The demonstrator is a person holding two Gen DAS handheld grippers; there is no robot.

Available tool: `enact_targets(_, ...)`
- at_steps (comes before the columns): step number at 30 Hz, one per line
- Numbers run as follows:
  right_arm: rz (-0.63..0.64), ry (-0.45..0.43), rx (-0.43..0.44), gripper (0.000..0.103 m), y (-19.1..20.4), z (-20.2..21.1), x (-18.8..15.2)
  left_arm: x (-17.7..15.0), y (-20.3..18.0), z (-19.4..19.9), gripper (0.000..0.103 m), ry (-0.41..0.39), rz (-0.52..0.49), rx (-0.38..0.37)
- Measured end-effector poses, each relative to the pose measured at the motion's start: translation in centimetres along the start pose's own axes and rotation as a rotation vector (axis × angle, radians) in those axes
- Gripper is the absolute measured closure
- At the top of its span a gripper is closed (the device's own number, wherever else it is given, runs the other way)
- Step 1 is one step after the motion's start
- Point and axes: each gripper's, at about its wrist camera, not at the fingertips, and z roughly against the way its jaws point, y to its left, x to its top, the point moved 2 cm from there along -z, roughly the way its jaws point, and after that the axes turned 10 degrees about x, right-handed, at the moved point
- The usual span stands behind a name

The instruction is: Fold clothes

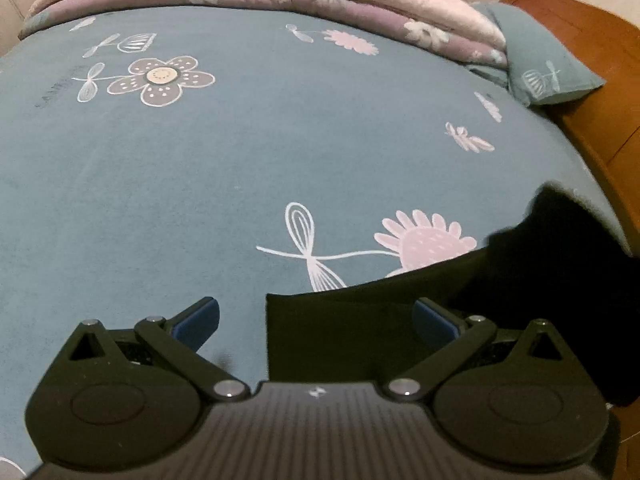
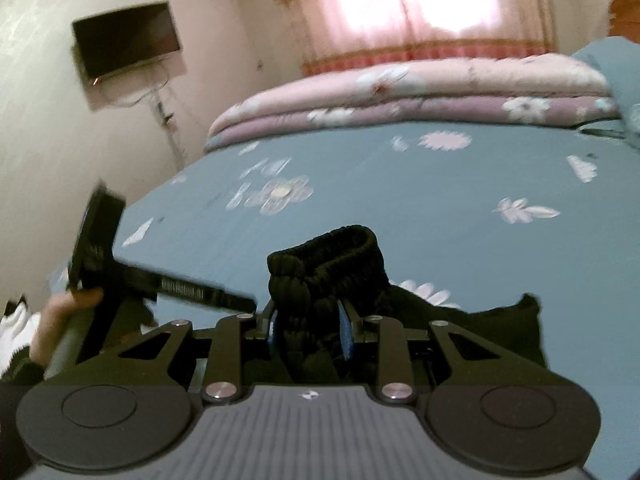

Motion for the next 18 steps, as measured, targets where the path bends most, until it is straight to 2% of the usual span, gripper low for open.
enact_targets(4,0.056,0.053,0.016,0.070,2.2,-2.6,-1.6,0.3,2.7,1.0,0.001,-0.029,0.086,0.054)
enact_targets(7,0.134,0.107,0.007,0.070,4.2,-4.5,-3.5,0.4,4.1,1.2,0.001,-0.039,0.141,0.057)
enact_targets(12,0.279,0.206,-0.053,0.070,6.3,-7.2,-7.3,0.5,4.1,1.1,0.001,-0.046,0.144,0.040)
enact_targets(16,0.314,0.253,-0.061,0.062,7.1,-7.7,-8.6,0.5,3.9,1.0,0.001,-0.046,0.137,0.035)
enact_targets(18,0.328,0.276,-0.050,0.047,7.7,-7.9,-9.0,0.5,3.9,1.0,0.001,-0.045,0.136,0.037)
